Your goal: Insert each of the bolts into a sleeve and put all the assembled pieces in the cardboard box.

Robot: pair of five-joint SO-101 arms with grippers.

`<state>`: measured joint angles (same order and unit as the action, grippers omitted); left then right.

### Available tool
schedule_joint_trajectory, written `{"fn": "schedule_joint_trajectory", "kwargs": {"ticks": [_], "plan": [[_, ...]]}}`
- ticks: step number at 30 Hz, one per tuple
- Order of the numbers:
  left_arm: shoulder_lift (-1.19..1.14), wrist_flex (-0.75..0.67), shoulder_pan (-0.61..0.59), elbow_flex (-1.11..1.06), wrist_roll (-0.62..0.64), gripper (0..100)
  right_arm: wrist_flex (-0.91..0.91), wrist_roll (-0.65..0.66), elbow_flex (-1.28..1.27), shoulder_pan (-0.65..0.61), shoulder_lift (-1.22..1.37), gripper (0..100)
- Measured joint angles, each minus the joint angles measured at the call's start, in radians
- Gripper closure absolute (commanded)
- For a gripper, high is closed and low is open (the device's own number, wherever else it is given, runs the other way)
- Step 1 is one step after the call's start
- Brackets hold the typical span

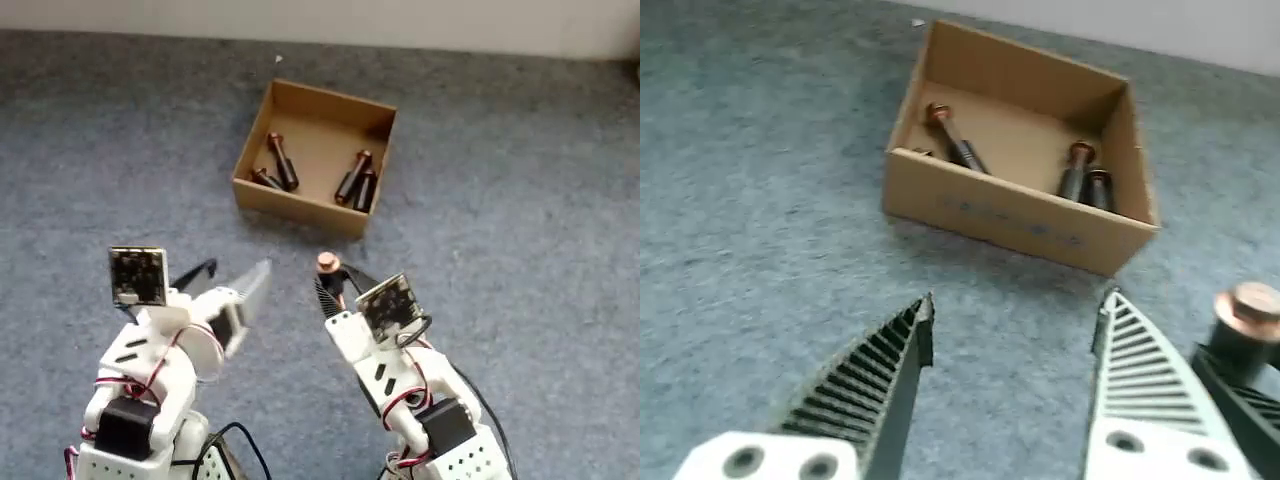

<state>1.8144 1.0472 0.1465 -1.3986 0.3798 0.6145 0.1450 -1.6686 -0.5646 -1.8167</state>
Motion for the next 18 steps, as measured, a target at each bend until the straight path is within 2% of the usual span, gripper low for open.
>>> {"fn": "schedule_joint_trajectory", "kwargs": {"ticks": [4, 8, 13, 18], "plan": [[-0.002, 0.000, -0.121, -0.089, 0.000, 87, 0.032, -0.025, 0.000, 0.071, 0.000, 99.4], [-0.002, 0.000, -0.167, -0.180, -0.018, 99, 0.066, -0.026, 0.017, 0.118, 0.000, 99.4], [-0.005, -0.011, -0.172, -0.272, -0.110, 99, 0.086, -0.026, 0.124, 0.123, 0.012, 99.4], [-0.003, -0.040, -0.172, -0.276, -0.143, 99, 0.075, -0.026, 0.259, 0.124, 0.195, 99.4]]}}
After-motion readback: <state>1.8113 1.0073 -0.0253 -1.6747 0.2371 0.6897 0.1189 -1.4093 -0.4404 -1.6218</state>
